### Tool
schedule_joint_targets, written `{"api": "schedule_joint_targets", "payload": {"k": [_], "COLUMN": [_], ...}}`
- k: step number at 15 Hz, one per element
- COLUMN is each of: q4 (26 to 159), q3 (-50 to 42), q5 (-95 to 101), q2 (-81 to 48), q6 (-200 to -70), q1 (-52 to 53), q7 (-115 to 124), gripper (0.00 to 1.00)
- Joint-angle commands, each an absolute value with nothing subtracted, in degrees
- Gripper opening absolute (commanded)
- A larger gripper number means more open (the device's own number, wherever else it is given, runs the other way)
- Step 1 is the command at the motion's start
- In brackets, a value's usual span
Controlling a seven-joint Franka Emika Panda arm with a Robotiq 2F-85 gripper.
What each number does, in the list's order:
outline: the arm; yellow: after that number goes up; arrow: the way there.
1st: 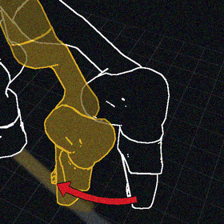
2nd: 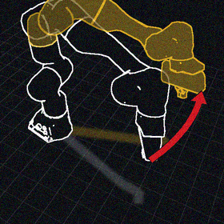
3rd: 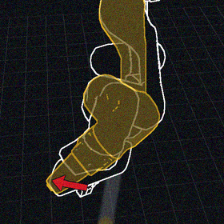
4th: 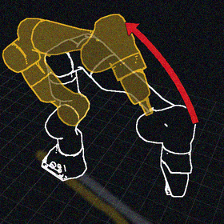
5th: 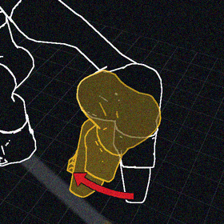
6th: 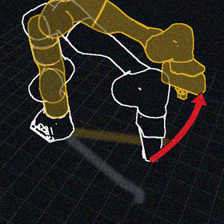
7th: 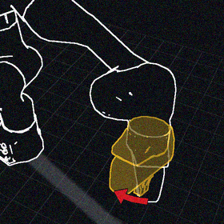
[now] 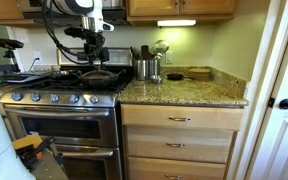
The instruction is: Open the top most drawer of the bottom cabinet.
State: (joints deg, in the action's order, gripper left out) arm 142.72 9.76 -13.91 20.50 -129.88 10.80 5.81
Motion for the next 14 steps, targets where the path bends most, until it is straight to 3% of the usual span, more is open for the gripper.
{"api": "schedule_joint_targets", "payload": {"k": [1,9,14], "q4": [142.64,142.44,142.94], "q3": [9.63,8.91,5.20], "q5": [-13.82,-13.69,-11.19], "q2": [20.49,20.37,18.70], "q6": [-129.77,-130.14,-133.88], "q1": [10.93,10.06,3.78], "q7": [5.89,6.06,8.33], "gripper": [1.00,1.00,1.00]}}
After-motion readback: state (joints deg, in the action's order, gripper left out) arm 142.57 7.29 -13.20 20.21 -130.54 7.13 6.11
